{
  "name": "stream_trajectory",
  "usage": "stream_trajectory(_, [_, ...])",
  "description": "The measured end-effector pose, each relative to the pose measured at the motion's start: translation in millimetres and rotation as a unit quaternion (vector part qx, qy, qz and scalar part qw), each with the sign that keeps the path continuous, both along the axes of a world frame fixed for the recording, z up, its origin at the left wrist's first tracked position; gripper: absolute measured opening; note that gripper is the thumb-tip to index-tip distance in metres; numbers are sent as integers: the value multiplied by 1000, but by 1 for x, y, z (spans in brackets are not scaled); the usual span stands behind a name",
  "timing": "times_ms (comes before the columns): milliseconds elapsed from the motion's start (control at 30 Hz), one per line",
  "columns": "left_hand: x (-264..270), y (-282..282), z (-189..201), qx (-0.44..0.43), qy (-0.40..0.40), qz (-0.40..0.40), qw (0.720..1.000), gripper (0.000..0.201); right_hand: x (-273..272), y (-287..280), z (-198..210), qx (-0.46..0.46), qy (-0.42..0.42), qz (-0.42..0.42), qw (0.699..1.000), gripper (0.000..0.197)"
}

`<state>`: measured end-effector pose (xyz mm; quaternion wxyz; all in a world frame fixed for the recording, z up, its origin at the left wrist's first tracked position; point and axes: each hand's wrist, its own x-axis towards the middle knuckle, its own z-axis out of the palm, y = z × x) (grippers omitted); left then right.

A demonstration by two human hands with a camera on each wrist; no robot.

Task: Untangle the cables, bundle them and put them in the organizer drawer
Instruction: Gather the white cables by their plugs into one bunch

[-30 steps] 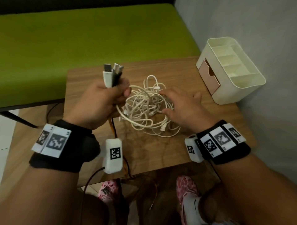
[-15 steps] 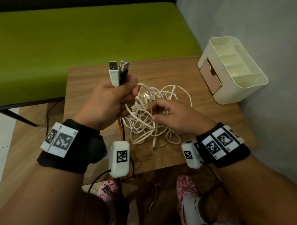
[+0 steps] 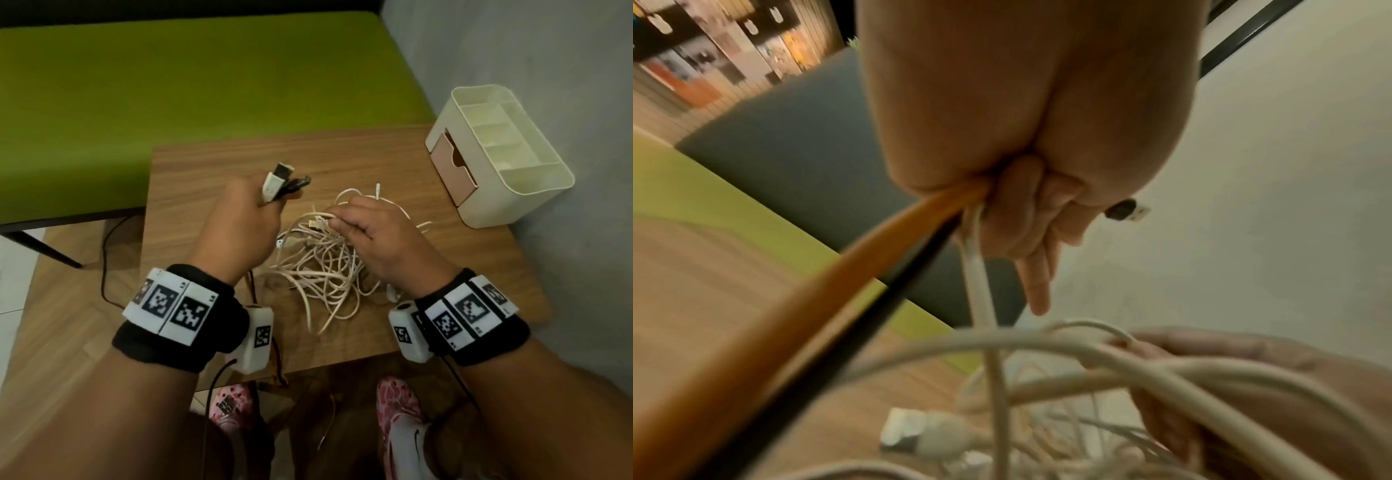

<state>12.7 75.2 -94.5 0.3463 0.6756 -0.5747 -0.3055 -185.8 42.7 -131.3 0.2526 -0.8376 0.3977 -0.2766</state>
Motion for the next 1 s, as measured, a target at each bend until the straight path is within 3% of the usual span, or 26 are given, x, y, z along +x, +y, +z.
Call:
stream_trajectory(133, [-19, 3, -2, 19, -32, -114, 993, 21, 0, 2, 6, -6, 10, -9, 1000, 24])
stream_trajectory(267, [-19, 4, 1, -4, -47, -140, 989, 28, 2, 5, 14, -16, 0, -3, 1000, 22])
stream_trajectory(333, [-16, 7, 5, -18, 94, -124, 988, 28, 1, 2, 11, -8, 96, -1, 995, 19])
stream_trajectory(400, [-10, 7, 16, -18, 348, -73, 935, 29, -4, 0, 7, 11, 259, -15, 966, 21])
stream_trajectory(433, [-3, 6, 21, -23, 432, -55, 900, 32, -7, -1, 5, 26, 307, -22, 951, 23])
stream_trajectory(467, [4, 5, 24, -31, 463, -44, 885, 36, -10, -2, 3, 42, 322, -30, 945, 23])
stream_trajectory(533, [14, 7, 24, -34, 420, -30, 907, 34, -13, -3, 4, 67, 291, -41, 954, 21])
stream_trajectory(600, [15, 10, 16, -7, 280, -26, 959, 29, -14, -2, 13, 103, 199, -48, 973, 16])
stream_trajectory(667, [9, 9, 8, 20, 198, -43, 979, 31, -15, 2, 28, 129, 82, -55, 987, 21])
stream_trajectory(767, [-5, 8, 8, 46, 207, -67, 975, 30, -15, 16, 53, 123, -41, -49, 990, 29])
stream_trajectory(1000, [-36, 32, 21, 45, 298, -137, 944, 30, -25, 53, 66, 54, 0, -59, 997, 13])
